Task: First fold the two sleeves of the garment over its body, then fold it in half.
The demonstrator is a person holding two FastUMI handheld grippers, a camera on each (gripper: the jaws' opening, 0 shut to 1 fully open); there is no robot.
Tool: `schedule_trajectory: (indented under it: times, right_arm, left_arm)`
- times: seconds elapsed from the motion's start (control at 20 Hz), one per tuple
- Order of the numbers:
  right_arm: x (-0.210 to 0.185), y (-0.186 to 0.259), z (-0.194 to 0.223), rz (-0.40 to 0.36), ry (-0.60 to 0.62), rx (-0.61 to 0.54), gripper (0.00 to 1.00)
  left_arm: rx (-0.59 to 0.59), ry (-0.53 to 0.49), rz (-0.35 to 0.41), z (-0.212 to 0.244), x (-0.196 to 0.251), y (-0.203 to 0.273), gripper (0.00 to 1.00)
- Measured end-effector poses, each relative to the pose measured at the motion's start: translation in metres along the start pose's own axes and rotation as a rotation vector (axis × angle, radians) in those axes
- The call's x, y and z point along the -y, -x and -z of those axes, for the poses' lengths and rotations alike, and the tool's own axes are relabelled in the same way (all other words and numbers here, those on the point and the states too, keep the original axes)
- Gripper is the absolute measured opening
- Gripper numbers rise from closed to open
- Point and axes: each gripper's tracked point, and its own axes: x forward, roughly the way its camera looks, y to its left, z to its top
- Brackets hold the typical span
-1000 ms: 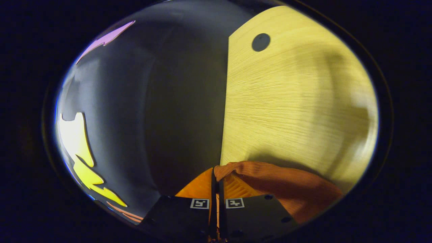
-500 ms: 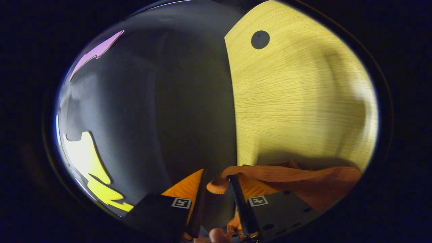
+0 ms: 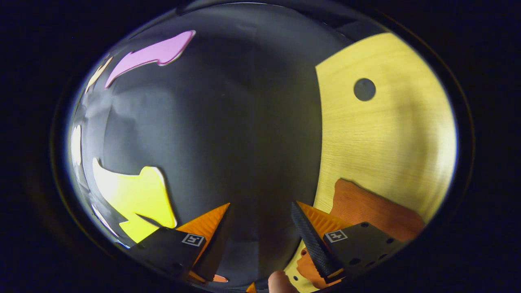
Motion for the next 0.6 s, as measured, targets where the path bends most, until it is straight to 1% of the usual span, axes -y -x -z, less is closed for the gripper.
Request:
schedule_trajectory:
  times: [0.05,0.1,0.15,0.25,0.3,0.4,0.5,0.55,0.6]
  right_arm:
    - [-0.018,0.009,0.003,-0.010,0.039,-0.014,0.91]
    - [-0.034,0.022,0.004,-0.013,0.105,-0.020,0.91]
    - [-0.049,0.036,0.005,-0.017,0.205,-0.021,0.91]
    - [-0.076,0.060,0.007,-0.011,0.423,-0.015,0.91]
    - [-0.088,0.077,0.005,0.002,0.557,-0.007,0.91]
    - [-0.107,0.107,0.004,0.015,0.787,0.014,0.92]
    - [-0.127,0.136,0.001,0.035,1.036,0.063,0.94]
    - [-0.139,0.151,0.001,0.035,1.143,0.093,0.94]
    - [-0.148,0.163,0.001,0.028,1.221,0.118,0.94]
  left_arm:
    - [-0.024,-0.049,-0.012,0.001,0.008,0.009,0.97]
    - [-0.042,-0.103,-0.017,0.002,0.019,0.018,0.97]
    - [-0.054,-0.161,-0.018,0.005,0.030,0.028,0.97]
    - [-0.047,-0.303,-0.023,0.002,0.054,0.048,0.97]
    - [-0.032,-0.384,-0.020,-0.004,0.067,0.062,0.98]
    - [-0.035,-0.526,-0.023,-0.006,0.085,0.086,0.97]
    - [-0.025,-0.691,-0.055,-0.008,0.093,0.120,0.97]
    - [-0.022,-0.776,-0.073,-0.006,0.095,0.132,0.98]
    - [-0.012,-0.875,-0.093,-0.006,0.096,0.147,0.97]
